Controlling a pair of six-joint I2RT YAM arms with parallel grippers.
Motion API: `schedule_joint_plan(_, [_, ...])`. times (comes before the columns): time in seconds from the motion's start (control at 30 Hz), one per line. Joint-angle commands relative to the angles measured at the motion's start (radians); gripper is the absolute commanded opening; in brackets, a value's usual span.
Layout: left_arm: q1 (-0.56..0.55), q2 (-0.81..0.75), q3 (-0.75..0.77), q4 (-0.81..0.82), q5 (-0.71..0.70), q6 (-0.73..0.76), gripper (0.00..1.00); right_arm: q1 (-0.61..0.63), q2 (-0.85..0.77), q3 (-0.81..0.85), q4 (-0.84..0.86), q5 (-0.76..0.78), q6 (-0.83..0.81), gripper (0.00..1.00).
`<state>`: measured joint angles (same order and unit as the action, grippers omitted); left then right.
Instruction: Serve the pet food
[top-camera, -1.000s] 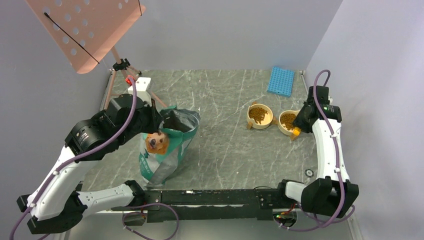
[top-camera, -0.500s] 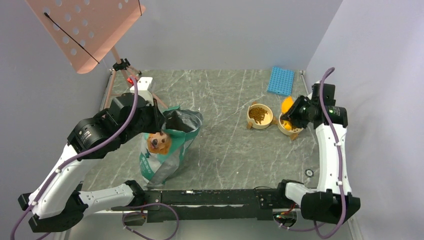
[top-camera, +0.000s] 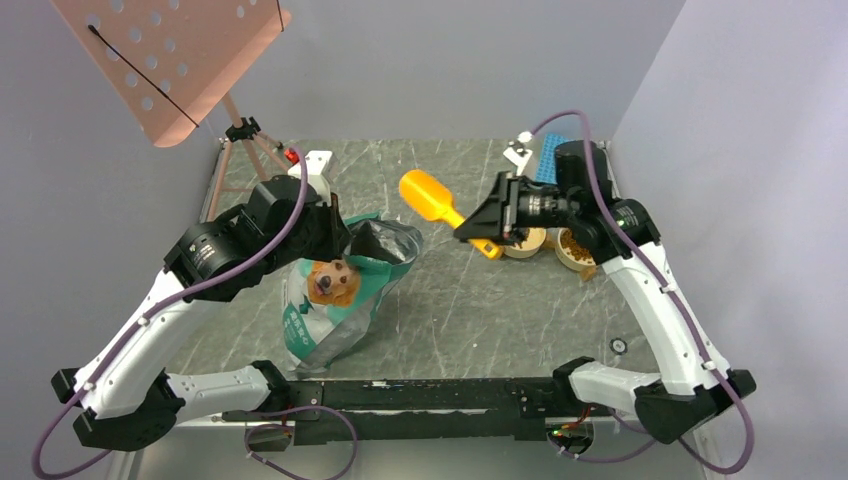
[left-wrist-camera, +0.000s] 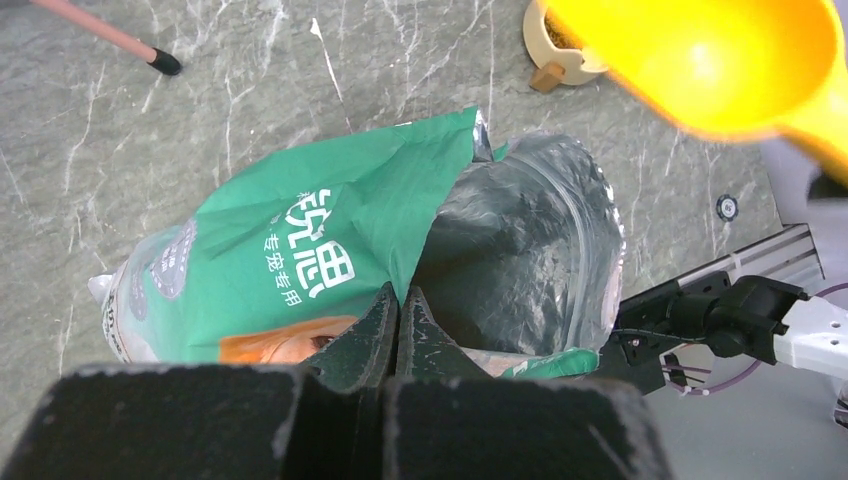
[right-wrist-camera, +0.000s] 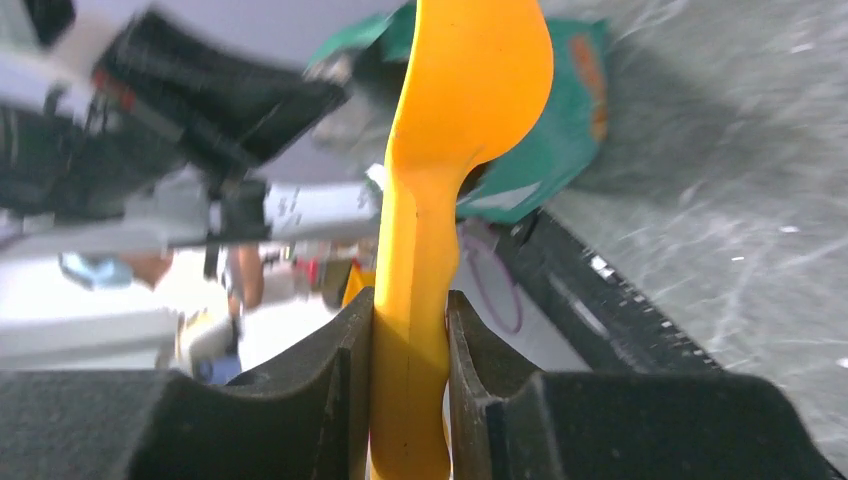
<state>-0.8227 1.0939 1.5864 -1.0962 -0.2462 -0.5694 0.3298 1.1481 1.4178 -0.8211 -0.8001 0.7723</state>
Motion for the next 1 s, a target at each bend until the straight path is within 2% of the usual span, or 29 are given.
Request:
schedule_joint_plan(0.0, [-0.001,-0.004,0.015,-0.016,0.001,0.012,0.0,0.177,0.007,0.104,0.006,-0.047,0.045,0.0])
schedule_joint_plan(0.13, [0.0,-0.011,0.002,-0.014,-0.007,0.011,0.0,0.272,0.029,0.163,-0.11,-0.013,0.014,0.0])
schedule_joint_plan(0.27, [0.0,-0.02,-0.003,-0.008,-0.021,0.013,0.0,0.286,0.046,0.185,-0.227,0.0,-0.025,0.0])
schedule_joint_plan(0.53, [0.0,-0.013,-0.006,0.023,0.025,0.033,0.0,0.346,0.144,0.196,-0.278,0.012,-0.04,0.0])
schedule_joint_plan(0.8, [0.0,-0.029,-0.019,0.048,0.058,0.033,0.0,0.338,0.311,0.252,-0.135,0.052,0.026,0.02])
schedule_joint_plan(0.97, [0.0,-0.04,-0.031,0.045,0.067,0.022,0.0,0.302,0.314,0.192,0.032,0.04,0.117,0.02])
